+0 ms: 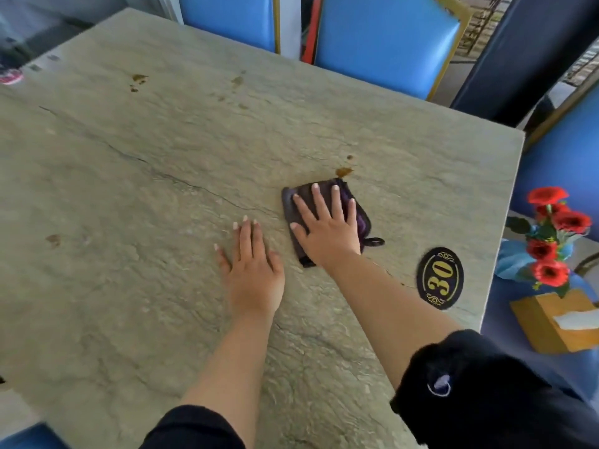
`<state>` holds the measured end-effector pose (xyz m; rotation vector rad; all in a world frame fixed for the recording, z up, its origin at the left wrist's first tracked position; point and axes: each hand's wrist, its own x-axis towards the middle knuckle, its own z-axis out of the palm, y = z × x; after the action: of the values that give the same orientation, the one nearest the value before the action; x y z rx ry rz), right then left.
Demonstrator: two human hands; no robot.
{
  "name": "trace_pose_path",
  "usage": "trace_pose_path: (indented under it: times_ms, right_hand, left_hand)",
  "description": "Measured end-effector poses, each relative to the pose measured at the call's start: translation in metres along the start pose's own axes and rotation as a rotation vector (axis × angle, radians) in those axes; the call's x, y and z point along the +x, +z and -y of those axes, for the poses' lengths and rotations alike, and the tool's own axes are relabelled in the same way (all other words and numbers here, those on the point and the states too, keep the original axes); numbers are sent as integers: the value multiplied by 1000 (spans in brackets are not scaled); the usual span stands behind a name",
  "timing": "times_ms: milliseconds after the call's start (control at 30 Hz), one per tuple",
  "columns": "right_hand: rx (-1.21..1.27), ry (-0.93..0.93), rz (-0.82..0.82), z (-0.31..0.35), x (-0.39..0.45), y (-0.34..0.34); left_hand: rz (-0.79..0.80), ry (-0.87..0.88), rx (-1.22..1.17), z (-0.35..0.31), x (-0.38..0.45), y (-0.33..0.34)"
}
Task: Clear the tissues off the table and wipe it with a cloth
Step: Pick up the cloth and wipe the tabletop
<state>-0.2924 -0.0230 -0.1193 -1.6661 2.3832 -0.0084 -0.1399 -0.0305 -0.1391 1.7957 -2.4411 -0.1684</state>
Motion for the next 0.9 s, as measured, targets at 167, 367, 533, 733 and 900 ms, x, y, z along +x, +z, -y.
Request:
trace_pose_path:
  times_ms: [167,367,533,733,900]
  right_hand:
    - [-86,-360,38,-51,-14,-5]
    - [88,344,-28,-29,22,-8]
    - [-19,-143,-35,5,-10,4]
    - [-15,-67,-50,-58,-65,8]
    - [138,413,-45,-22,-84,13]
  left_hand:
    - [-1,-15,10,5,25,1]
    - [1,10,10,5,27,0]
    - [-19,19,-47,7,30,-2]
    - [-4,19,-70,6,30,-3]
    - [54,9,-162,9,34,-9]
